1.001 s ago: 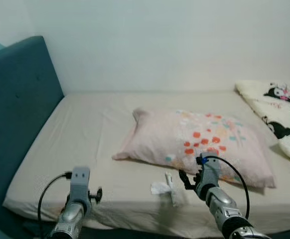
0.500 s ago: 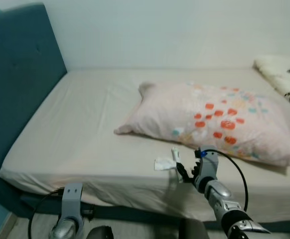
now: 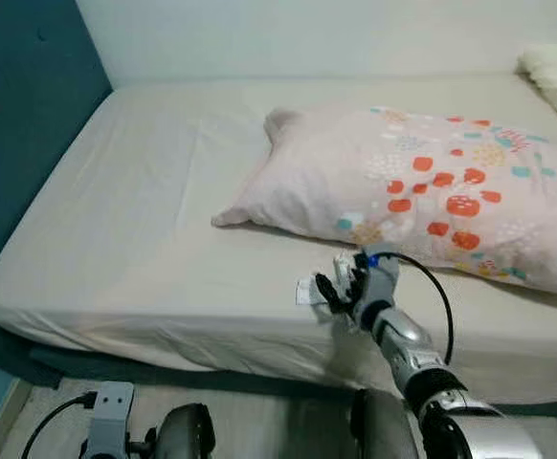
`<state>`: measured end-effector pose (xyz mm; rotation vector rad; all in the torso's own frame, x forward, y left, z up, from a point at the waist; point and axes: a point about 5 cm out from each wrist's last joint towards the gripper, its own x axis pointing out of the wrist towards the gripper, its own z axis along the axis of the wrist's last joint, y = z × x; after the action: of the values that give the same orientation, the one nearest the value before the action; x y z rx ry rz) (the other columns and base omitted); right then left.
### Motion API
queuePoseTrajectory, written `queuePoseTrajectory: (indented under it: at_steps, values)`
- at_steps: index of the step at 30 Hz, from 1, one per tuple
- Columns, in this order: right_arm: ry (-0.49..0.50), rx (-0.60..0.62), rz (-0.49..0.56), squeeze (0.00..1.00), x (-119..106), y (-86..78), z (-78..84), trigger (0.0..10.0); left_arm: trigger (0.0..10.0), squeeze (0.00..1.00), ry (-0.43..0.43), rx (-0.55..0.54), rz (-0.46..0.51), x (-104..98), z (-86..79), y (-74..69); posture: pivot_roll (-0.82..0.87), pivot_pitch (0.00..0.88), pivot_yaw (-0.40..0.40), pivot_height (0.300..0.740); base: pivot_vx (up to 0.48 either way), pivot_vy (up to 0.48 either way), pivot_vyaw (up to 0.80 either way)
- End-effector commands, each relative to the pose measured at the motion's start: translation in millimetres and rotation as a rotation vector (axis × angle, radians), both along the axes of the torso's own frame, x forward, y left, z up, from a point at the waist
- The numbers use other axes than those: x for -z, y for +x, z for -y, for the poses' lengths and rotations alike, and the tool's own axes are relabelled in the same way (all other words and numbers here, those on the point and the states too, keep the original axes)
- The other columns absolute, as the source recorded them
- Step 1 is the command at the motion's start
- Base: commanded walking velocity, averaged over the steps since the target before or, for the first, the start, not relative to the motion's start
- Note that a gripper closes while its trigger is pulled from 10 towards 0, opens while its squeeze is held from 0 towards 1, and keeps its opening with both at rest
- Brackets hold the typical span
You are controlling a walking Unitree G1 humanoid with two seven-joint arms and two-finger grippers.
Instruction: Clean up the room
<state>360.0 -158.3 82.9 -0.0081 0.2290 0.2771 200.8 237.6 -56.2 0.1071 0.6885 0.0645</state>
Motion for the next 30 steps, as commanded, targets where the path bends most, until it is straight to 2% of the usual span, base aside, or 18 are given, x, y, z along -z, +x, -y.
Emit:
queuePoseTrajectory:
  at_steps: [1,3,6,11,12,13,23,30]
  values:
    - [-0.08,-0.023,-0.112,0.0,18,-6.6,-10.2,10.0,10.0,0.0,0.022,0.025,-0.02,2,-6.5,-7.6,0.17,0.252,0.065,0.508,0.0,0.0,0.0]
    - [-0.105,-0.044,-0.139,0.0,22,-8.4,-14.3,10.0,10.0,0.0,0.022,0.034,-0.018,2,-6.0,-7.8,0.18,0.255,0.064,0.508,0.0,0.0,0.0]
    - [-0.21,-0.075,-0.222,0.0,34,-14.4,-22.9,10.0,10.0,0.0,0.024,0.054,-0.018,3,-4.5,-10.1,0.17,0.255,0.061,0.508,0.0,0.0,0.0]
    - [-0.236,-0.062,-0.257,0.0,40,-17.7,-23.3,10.0,10.0,0.0,0.027,0.058,-0.029,5,-4.9,-14.4,0.17,0.251,0.06,0.508,0.0,0.0,0.0]
    - [-0.23,-0.057,-0.275,0.0,43,-19.8,-22.4,7.7,10.0,0.0,0.029,0.059,-0.035,6,-4.9,-15.7,0.17,0.24,0.058,0.508,0.0,0.0,0.0]
    - [-0.211,-0.054,-0.293,0.0,46,-22.2,-21.9,0.0,10.0,0.0,0.03,0.06,-0.04,6,-4.6,-16.2,0.17,0.232,0.055,0.508,0.0,0.0,0.0]
    - [-0.114,0.017,-0.286,0.0,50,-26.1,-11.2,0.0,10.0,0.0,0.035,0.056,-0.059,7,0.9,-11.9,0.15,0.165,0.03,0.508,0.0,0.0,0.0]
    - [-0.059,0.033,-0.188,0.0,38,-20.0,-3.5,0.0,10.0,0.0,0.032,0.063,-0.073,8,11.1,-4.9,0.11,0.096,0.023,0.508,0.0,0.0,0.0]
